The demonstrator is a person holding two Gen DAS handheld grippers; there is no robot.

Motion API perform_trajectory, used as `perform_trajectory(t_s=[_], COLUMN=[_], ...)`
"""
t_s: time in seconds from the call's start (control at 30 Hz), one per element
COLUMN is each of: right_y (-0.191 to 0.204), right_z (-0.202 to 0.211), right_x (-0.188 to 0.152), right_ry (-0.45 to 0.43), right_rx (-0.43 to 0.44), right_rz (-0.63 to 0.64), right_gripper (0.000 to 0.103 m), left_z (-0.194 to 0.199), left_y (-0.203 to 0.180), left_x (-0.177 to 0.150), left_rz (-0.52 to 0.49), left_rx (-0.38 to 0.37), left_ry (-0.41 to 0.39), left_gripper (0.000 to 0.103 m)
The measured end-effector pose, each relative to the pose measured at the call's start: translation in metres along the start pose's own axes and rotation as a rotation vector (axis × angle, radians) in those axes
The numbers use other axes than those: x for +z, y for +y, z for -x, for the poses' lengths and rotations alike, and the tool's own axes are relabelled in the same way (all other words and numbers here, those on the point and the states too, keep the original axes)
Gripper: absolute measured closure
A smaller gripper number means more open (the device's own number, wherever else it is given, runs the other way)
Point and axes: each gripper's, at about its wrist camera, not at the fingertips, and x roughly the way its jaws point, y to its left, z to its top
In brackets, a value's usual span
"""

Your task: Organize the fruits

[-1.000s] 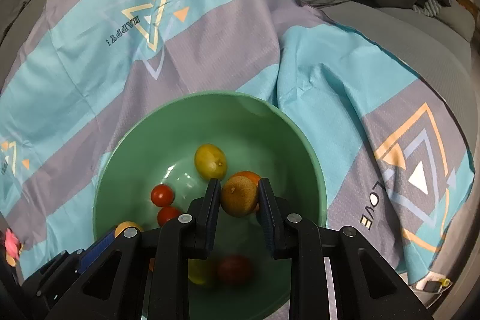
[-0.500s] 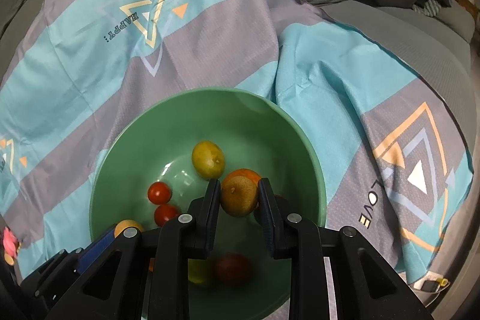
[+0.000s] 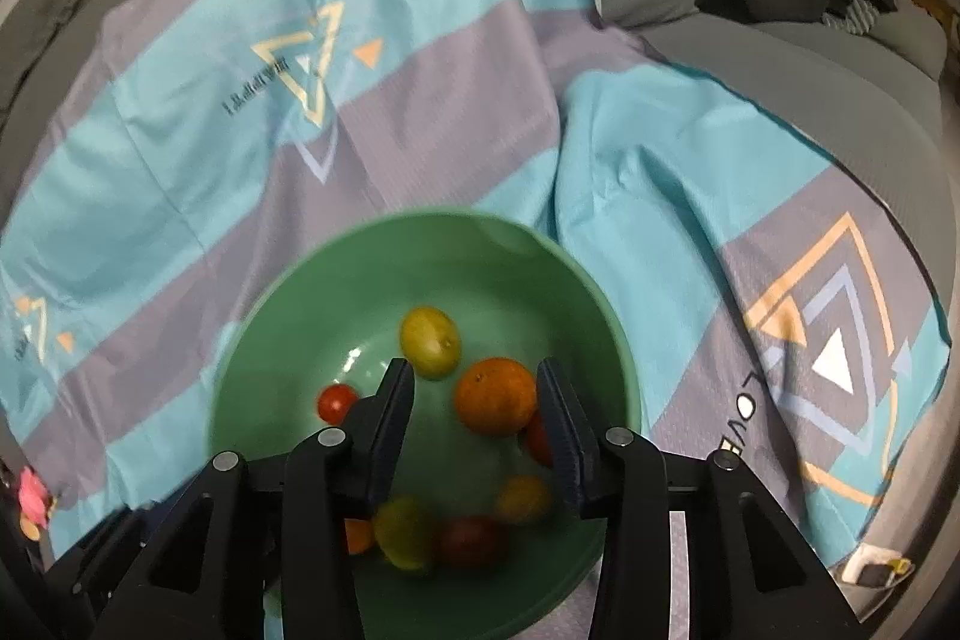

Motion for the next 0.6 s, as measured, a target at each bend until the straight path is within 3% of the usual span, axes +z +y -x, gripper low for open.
perform_trajectory(t_s=[0.23,0.37,0.6], right_y=[0.003,0.006,0.018], right_z=[0.019,0.028,0.039], right_x=[0.003,0.004,0.004], right_ry=[-0.062,-0.089,-0.114], right_rx=[0.013,0.006,-0.009], right_rz=[0.006,0.019,0.056], right_gripper=[0.057,0.052,0.052], left_z=[0.022,0.028,0.038], left_y=[0.004,0.007,0.016], left_x=[0.001,0.000,-0.004], left_rz=[0.013,0.007,0.038], left_rx=[0.017,0.032,0.035], left_ry=[-0.041,-0.045,-0.035], left_gripper=[0.010,0.010,0.010])
